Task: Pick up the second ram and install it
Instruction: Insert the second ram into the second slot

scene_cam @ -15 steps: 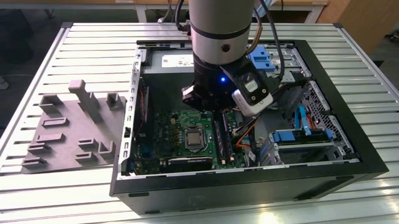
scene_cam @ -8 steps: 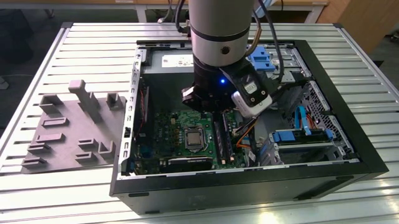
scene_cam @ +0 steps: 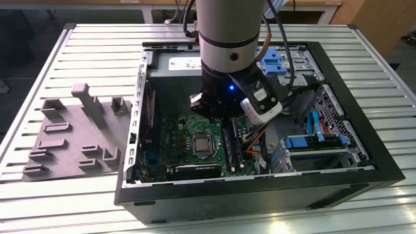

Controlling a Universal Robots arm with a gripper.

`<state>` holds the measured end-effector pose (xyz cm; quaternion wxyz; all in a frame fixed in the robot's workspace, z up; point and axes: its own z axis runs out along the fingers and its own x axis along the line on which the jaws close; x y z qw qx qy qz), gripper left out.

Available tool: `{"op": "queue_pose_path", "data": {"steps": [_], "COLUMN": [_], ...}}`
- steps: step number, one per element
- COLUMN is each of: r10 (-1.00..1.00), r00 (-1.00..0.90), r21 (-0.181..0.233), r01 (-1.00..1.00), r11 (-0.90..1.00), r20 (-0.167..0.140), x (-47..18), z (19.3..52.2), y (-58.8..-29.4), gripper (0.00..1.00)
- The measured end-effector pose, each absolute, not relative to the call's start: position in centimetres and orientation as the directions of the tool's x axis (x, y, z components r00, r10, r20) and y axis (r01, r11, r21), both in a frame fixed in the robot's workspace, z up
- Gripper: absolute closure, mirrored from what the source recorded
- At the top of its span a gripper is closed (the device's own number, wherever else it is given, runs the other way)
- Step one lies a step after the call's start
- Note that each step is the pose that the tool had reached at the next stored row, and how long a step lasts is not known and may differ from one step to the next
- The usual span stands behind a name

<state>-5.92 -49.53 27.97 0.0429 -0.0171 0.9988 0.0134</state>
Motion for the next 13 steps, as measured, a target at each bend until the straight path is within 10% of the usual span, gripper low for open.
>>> {"op": "queue_pose_path", "data": {"steps": [13], "r10": [-0.033], "r00": [-0.996], "r21": [0.027], "r01": [-0.035], "r11": [0.999], "r20": [-0.086], "x": [-5.92], "z": [27.17], "y": [-49.52], "gripper": [0.89]}}
